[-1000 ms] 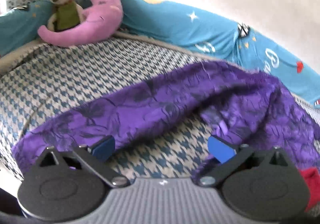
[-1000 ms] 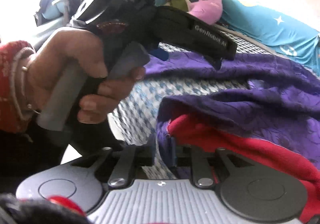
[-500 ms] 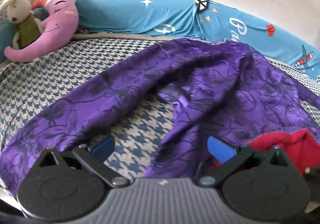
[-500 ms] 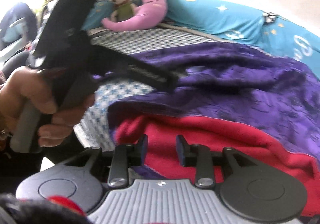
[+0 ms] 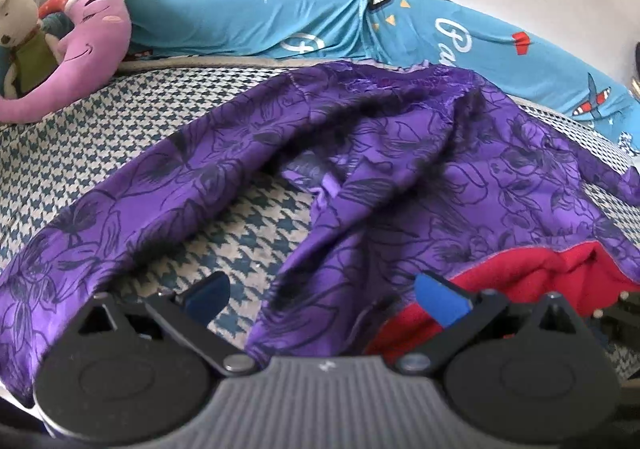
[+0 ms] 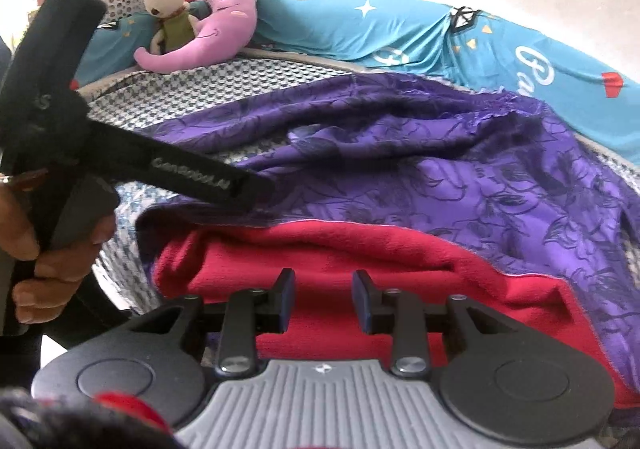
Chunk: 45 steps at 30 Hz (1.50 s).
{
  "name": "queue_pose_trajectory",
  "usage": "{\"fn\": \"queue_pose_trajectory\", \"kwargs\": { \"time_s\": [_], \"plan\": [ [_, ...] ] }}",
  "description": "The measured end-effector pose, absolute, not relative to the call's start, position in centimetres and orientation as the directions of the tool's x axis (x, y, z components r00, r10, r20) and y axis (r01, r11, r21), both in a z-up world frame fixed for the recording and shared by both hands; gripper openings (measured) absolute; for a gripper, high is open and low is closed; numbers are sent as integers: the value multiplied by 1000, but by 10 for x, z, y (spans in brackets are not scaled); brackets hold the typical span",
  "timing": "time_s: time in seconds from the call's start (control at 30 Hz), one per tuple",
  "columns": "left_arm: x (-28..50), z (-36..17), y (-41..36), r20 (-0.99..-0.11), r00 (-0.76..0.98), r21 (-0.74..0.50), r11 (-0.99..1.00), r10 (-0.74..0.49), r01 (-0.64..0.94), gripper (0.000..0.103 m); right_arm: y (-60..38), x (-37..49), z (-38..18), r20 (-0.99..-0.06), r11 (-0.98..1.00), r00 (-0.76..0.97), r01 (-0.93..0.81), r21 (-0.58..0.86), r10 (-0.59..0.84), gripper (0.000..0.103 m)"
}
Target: Fold clothes
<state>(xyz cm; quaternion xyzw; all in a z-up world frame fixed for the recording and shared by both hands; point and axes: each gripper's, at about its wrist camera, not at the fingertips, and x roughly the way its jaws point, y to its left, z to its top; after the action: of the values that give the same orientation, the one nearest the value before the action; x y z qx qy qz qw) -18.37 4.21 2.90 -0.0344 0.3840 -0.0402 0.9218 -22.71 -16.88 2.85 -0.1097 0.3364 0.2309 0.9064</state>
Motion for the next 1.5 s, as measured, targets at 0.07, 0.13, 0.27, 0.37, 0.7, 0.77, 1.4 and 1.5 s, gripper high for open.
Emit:
{"fn": "queue_pose_trajectory", "kwargs": {
  "time_s": [0.07, 0.13, 0.27, 0.37, 0.7, 0.77, 1.4, 1.5],
  "plan": [
    [-184, 29, 40, -706, 700, -92, 994, -106, 58, 103, -177, -225, 30, -655, 890, 686, -455, -46, 316, 32],
    [-184, 29, 38, -709, 696, -90, 994, -110, 65, 103, -187, -222, 32, -654, 912, 703, -407, -46, 280, 32],
    [-184, 28, 32, -717, 687, -91, 993, -118, 75, 103, -213, -217, 35, -650, 960, 736, -279, -38, 189, 31],
    [-185, 27, 27, -719, 683, -91, 991, -131, 95, 103, -235, -215, 38, -644, 983, 756, -180, -30, 118, 31],
    [-184, 20, 11, -744, 653, -66, 988, -142, 139, 103, -282, -220, 45, -593, 994, 803, -5, -107, -60, 44],
    [-183, 18, 9, -750, 647, -57, 988, -135, 141, 103, -284, -217, 41, -605, 992, 792, -2, -128, -77, 47],
    [-184, 18, 18, -751, 646, -91, 990, -139, 108, 69, -313, -219, 45, -485, 938, 805, 325, -124, -343, 0],
    [-189, 25, 29, -747, 642, -139, 985, -174, 106, 61, -328, -230, 58, -462, 887, 770, 452, -92, -440, 2]
  ]
}}
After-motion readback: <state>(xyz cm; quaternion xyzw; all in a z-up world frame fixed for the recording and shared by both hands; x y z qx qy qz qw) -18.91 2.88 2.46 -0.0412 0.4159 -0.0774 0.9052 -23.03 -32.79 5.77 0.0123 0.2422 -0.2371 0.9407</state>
